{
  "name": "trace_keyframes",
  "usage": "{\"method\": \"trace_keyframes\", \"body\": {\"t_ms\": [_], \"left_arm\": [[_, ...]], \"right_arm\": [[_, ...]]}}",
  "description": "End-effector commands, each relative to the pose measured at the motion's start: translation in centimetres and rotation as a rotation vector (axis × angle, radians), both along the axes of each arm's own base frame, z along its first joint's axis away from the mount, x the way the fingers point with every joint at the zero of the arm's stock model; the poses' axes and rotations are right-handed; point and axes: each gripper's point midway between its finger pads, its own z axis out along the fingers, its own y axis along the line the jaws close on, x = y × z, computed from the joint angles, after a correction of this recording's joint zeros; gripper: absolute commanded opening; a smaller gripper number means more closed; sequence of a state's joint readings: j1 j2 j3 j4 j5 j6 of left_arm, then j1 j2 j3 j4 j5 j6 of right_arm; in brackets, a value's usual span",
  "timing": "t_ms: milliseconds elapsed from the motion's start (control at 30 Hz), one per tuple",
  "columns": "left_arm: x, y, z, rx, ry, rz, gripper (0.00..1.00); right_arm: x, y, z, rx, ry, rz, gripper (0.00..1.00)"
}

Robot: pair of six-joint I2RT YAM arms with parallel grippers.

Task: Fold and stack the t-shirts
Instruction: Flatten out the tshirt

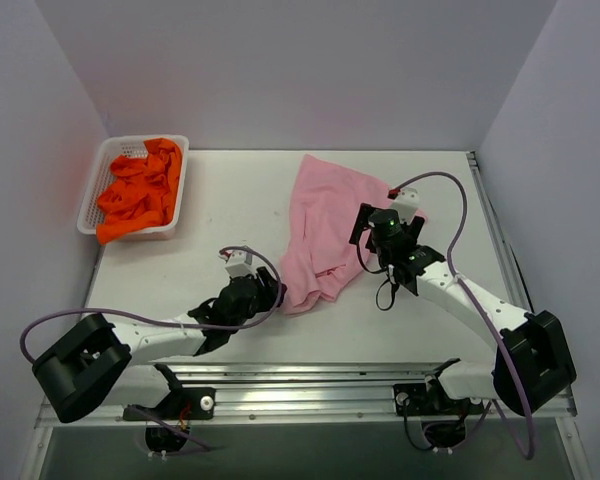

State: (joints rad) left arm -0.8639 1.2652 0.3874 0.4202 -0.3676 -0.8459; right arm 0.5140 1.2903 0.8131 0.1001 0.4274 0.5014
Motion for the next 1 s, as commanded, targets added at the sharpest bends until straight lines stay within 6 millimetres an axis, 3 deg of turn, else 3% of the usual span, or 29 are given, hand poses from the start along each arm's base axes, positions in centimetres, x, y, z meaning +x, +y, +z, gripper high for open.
{"method": "trace_keyframes", "body": {"t_ms": [0, 67, 233, 367, 400, 433, 567, 833, 867, 900, 967], "left_arm": [[1.5, -3.0, 2.5, -0.117, -0.06, -0.024, 0.62], [1.7, -3.6, 2.6, -0.13, -0.061, -0.038, 0.66], [1.9, -4.8, 3.7, -0.194, -0.088, -0.067, 0.66], [1.8, -4.9, 5.8, -0.227, -0.107, -0.073, 0.66], [1.5, -4.8, 5.5, -0.21, -0.09, -0.074, 0.66], [1.5, -4.8, 6.6, -0.228, -0.102, -0.073, 0.66], [1.0, -4.6, 7.5, -0.249, -0.089, -0.064, 0.65], [-0.1, -5.6, 3.9, -0.294, -0.003, -0.078, 0.62], [-0.1, -5.8, 4.2, -0.327, -0.009, -0.077, 0.62], [-0.4, -5.6, 3.0, -0.316, 0.009, -0.074, 0.62], [-0.6, -5.9, 2.9, -0.341, 0.006, -0.08, 0.61]], "right_arm": [[0.3, -0.8, 1.0, -0.014, -0.028, -0.056, 0.98], [0.4, -0.9, 0.8, -0.017, -0.025, -0.059, 0.98], [0.5, -0.9, 0.2, -0.03, -0.009, -0.062, 0.98], [0.7, -0.8, -0.4, -0.039, 0.005, -0.062, 0.98], [0.7, -0.8, -0.5, -0.041, 0.007, -0.063, 0.98], [0.7, -0.8, -0.5, -0.042, 0.011, -0.062, 0.98], [0.9, -0.7, -0.9, -0.049, 0.021, -0.063, 0.98], [0.9, -0.8, -1.3, -0.059, 0.028, -0.067, 0.97], [0.9, -0.8, -1.5, -0.062, 0.033, -0.067, 0.97], [0.9, -0.8, -1.4, -0.062, 0.032, -0.068, 0.97], [0.9, -0.8, -1.6, -0.065, 0.035, -0.068, 0.97]]}}
